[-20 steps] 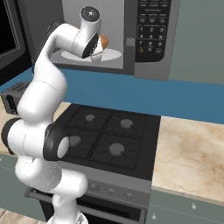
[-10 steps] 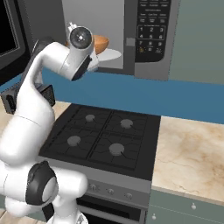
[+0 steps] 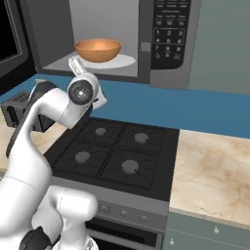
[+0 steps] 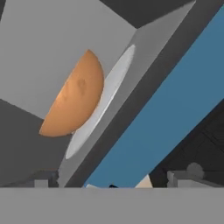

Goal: Remove the banana from the bowl and place it on the small plate. Then place the bowl with only the steak in the microwave, close the door, and press the start button to microwave the steak.

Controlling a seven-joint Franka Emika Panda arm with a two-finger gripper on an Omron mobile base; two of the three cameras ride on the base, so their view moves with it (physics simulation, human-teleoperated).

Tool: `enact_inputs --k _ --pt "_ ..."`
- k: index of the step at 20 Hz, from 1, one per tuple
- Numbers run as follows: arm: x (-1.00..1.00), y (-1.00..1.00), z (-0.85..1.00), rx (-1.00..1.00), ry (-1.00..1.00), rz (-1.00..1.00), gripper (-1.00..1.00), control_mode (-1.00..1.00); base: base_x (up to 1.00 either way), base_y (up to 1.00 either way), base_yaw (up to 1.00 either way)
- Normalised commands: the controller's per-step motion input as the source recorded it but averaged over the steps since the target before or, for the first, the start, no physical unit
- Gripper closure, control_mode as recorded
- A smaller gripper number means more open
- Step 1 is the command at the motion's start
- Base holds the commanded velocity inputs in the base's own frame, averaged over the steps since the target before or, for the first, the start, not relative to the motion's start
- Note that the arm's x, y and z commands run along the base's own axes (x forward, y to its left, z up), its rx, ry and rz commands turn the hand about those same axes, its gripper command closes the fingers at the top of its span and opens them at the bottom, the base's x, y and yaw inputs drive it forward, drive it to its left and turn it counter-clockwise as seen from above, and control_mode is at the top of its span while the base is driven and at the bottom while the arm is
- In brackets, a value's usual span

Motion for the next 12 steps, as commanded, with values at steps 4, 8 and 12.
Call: enact_inputs --k 4,8,12 --pt "-0.31 -0.33 0.00 -0.35 0.03 -0.01 -1.00 -1.00 0.00 0.00 0.00" --pt "-0.16 -0.34 0.00 -0.43 0.08 0.00 -1.00 -1.00 0.00 0.00 0.00" --pt "-0.12 -0.29 0.00 -0.45 0.11 -0.01 -1.00 -1.00 0.00 0.00 0.00"
